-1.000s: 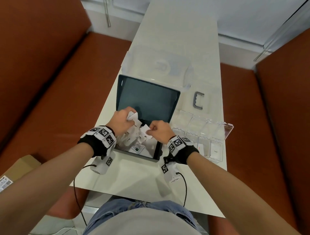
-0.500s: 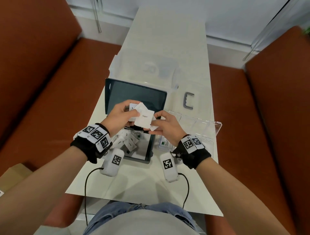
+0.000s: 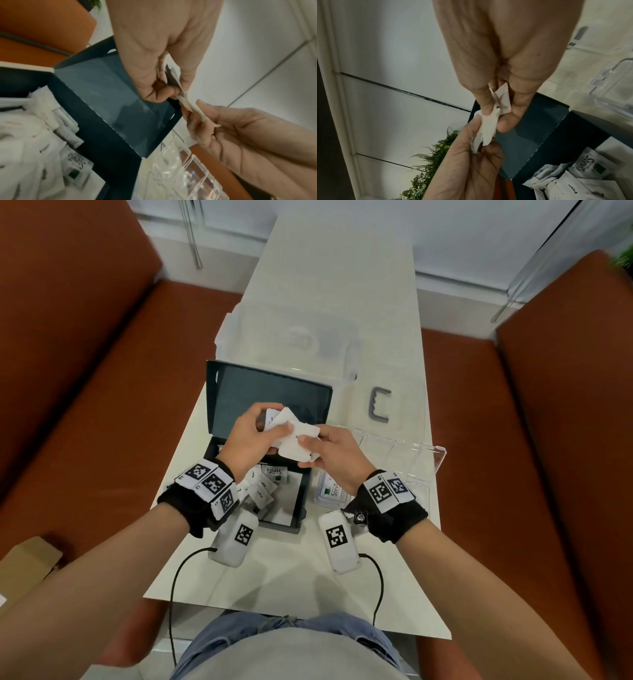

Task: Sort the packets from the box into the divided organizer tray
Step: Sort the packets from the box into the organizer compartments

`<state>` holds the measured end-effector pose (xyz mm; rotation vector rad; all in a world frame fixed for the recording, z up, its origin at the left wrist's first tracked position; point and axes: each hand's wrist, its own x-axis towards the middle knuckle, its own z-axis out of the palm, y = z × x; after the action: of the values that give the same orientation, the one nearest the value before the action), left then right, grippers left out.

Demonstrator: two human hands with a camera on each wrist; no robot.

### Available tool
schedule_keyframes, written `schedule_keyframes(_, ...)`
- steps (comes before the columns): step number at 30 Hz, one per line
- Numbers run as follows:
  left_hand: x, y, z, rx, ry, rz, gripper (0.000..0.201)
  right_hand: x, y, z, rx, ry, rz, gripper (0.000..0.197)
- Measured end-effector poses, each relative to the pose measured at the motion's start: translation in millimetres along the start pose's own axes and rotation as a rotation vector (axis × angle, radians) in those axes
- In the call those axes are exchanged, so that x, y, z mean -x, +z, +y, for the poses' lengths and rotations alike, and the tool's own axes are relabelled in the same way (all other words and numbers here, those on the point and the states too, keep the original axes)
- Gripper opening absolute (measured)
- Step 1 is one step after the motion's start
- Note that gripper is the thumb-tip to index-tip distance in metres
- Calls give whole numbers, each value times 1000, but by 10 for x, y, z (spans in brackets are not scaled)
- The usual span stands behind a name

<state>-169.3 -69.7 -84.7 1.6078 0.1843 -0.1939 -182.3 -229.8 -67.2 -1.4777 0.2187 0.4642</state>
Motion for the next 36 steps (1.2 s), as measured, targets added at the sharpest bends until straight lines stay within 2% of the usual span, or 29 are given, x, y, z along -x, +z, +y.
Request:
schedule_keyframes(3, -22, 4, 24, 195, -146, 80, 24, -8, -14, -38, 21, -45, 19, 28)
schedule_keyframes(5, -28, 5, 38, 288, -235, 80, 20, -13, -18, -58, 35, -66, 20, 29)
schedule_keyframes(10, 59, 101, 86, 421, -325, -92, 27, -39, 29, -75, 103, -108, 22, 24)
schedule_keyframes(15, 96, 136, 146, 574, -419, -157, 40, -49, 46, -44, 213, -152, 80, 14)
schedule_keyframes(17, 93, 144, 152, 599, -434, -210, 48, -40, 41, -30, 226, -176, 102, 11)
schedule_keyframes(19, 83, 143, 158, 632, -443, -249, 51, -42, 31, -25, 233, -206, 143, 17)
schedule_keyframes(22, 80, 134, 183, 663, -436, -284, 36, -53, -25, -40, 248, -238, 177, 21)
schedule_keyframes(26, 82, 164, 205, 641, -418, -309, 31, -62, -153, -77, 366, -295, 199, 11)
schedule_keyframes(28, 75, 221, 209, 614, -404, -301, 39, -66, -244, -104, 412, -314, 216, 5)
schedule_keyframes(33, 72, 413, 188, 490, -371, -310, 40, -25, -574, -166, 384, -262, 227, 3)
schedule_keyframes(36, 54, 506, 138, 462, -364, -314, 30, 34, -772, -174, 319, -207, 219, 8)
